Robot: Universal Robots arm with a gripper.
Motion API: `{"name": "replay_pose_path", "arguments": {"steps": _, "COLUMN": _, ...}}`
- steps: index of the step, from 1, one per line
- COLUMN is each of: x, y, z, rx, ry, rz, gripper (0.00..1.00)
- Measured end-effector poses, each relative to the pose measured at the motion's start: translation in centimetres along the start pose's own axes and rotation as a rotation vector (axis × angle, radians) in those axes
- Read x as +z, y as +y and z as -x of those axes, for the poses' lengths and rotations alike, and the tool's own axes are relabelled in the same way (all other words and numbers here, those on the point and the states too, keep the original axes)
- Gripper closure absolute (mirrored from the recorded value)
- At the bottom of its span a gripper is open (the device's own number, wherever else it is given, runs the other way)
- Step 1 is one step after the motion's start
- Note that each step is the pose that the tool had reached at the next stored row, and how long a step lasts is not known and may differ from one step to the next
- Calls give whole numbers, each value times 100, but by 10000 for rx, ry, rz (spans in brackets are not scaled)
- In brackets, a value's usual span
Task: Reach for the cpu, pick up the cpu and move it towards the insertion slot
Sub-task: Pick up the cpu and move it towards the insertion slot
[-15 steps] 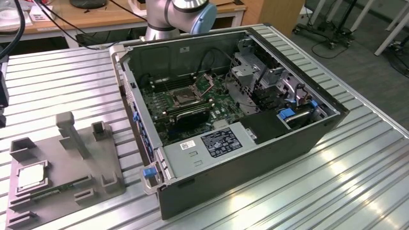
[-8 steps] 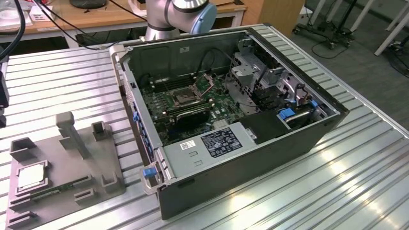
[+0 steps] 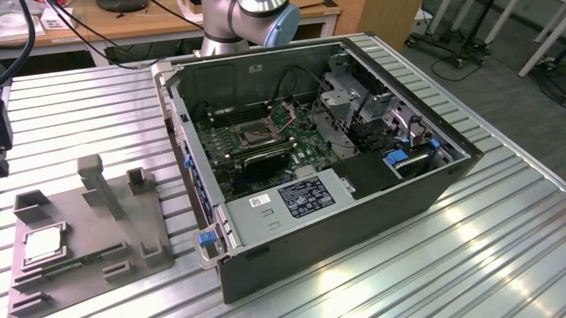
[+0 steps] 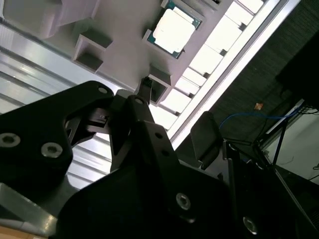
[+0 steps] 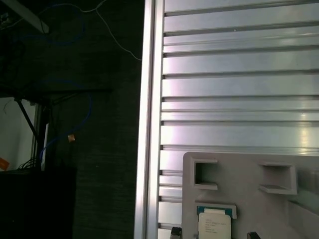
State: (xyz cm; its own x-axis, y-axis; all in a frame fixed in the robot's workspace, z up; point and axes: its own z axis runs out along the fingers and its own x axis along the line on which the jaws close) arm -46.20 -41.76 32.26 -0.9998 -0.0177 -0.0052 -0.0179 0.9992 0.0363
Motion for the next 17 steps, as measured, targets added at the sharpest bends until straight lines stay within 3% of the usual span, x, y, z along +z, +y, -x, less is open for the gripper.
{"name": "replay_pose_path", "arguments": {"steps": 8, "x": 22, "y": -93, "z": -2, "rx": 1, "ry": 0, "rz": -34, "gripper": 41}}
{"name": "replay_pose_path", "arguments": {"steps": 17, "x": 29, "y": -95, "z": -2, "rx": 1, "ry": 2, "rz": -41, "gripper": 41}}
